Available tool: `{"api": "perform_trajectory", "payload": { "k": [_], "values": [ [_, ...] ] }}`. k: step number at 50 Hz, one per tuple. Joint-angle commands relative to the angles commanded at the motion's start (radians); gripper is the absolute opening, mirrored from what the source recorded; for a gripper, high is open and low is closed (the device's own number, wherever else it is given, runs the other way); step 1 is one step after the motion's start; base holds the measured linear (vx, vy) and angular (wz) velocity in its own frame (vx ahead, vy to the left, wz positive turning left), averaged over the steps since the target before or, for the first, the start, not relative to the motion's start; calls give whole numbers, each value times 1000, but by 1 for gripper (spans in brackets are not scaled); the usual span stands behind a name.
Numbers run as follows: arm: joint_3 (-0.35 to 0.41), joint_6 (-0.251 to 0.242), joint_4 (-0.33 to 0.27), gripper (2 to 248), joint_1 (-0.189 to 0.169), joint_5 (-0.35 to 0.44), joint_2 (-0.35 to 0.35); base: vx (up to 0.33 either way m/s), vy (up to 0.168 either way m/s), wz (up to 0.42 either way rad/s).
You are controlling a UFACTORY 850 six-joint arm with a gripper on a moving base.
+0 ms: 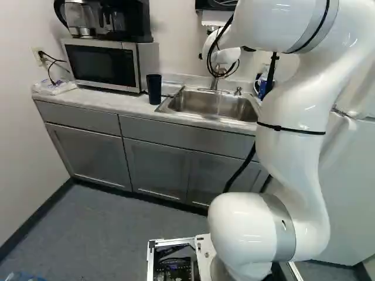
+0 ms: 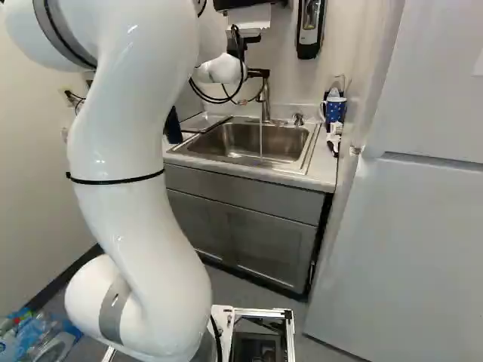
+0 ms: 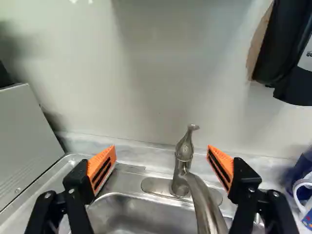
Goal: Rinse the cup and place it in the tray
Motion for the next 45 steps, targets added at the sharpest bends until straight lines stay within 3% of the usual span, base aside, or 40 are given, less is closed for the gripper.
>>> {"api": "perform_trajectory", "payload": {
  "k": [45],
  "values": [
    [255, 0, 0, 247, -16, 0, 232, 0, 0, 0]
  ]
}}
